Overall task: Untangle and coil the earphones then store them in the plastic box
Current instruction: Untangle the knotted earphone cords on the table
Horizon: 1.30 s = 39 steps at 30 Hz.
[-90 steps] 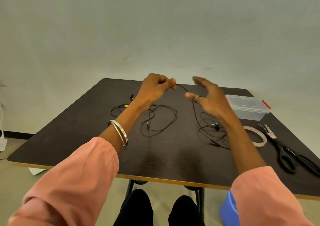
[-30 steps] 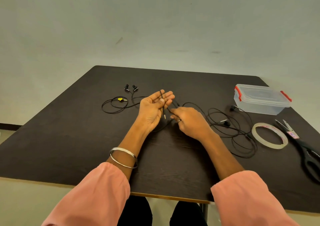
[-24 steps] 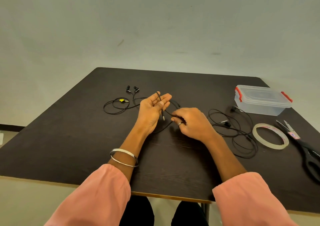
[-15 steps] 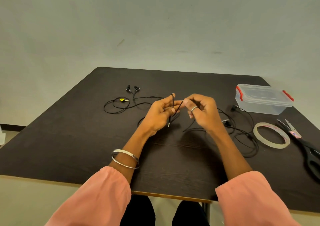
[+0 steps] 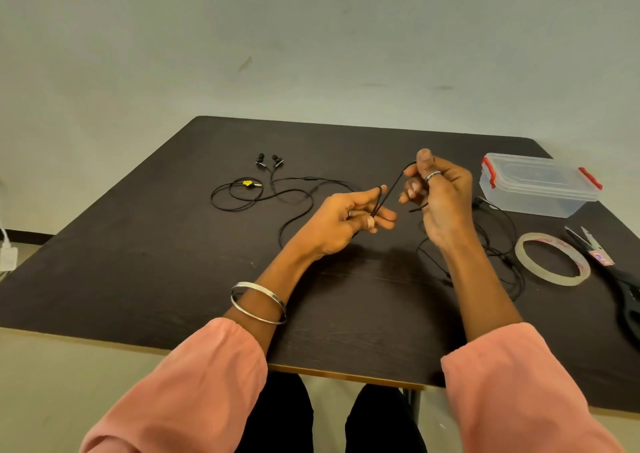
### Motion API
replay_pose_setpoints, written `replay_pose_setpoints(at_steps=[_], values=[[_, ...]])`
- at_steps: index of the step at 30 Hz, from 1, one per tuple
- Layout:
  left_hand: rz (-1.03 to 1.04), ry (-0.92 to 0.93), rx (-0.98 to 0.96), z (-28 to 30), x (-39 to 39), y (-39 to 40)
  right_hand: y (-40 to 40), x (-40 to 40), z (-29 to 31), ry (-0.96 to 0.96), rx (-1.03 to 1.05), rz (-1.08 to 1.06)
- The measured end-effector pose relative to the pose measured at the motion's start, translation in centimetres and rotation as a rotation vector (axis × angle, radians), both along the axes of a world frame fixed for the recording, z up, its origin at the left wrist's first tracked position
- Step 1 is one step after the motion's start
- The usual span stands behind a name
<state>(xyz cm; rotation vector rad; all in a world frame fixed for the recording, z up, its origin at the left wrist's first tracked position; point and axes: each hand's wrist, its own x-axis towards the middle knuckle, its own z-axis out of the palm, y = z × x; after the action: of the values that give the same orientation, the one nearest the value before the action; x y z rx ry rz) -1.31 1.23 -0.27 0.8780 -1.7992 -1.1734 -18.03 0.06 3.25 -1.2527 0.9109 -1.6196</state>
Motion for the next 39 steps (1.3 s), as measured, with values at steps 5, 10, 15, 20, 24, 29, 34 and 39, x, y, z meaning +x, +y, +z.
replay_pose_setpoints(at_steps=[5, 10, 15, 20, 24, 29, 34, 39], values=[[-0.114, -0.002, 0.028, 0.4, 0.4, 0.4, 0.1, 0.2, 0.0, 0.096, 0.044, 0.013], [-0.290, 0.229, 0.165, 1.0, 0.8, 1.0, -0.4, -0.3, -0.5, 0.280, 0.009, -0.160], [-0.328, 0.530, 0.272, 1.2, 1.5, 0.9, -1.5, -0.3, -2.0, 0.515, -0.111, -0.229], [-0.171, 0.827, 0.294, 1.5, 2.2, 0.0, -1.1, 1.0, -3.1, 0.979, -0.257, -0.150], [0.091, 0.828, 0.254, 1.4, 2.6, -0.9, -0.3, 2.3, -3.6, 1.279, -0.294, 0.022], [0.257, 0.649, 0.168, 1.2, 2.2, -0.7, 0.5, 2.8, -3.1, 1.437, -0.332, 0.065], [0.298, 0.347, 0.110, 0.4, 1.7, -0.8, 1.1, 2.6, -2.5, 1.395, -0.386, 0.046], [0.280, 0.197, 0.115, 0.0, 1.4, -0.9, 1.1, 2.4, -2.3, 1.358, -0.359, 0.063]])
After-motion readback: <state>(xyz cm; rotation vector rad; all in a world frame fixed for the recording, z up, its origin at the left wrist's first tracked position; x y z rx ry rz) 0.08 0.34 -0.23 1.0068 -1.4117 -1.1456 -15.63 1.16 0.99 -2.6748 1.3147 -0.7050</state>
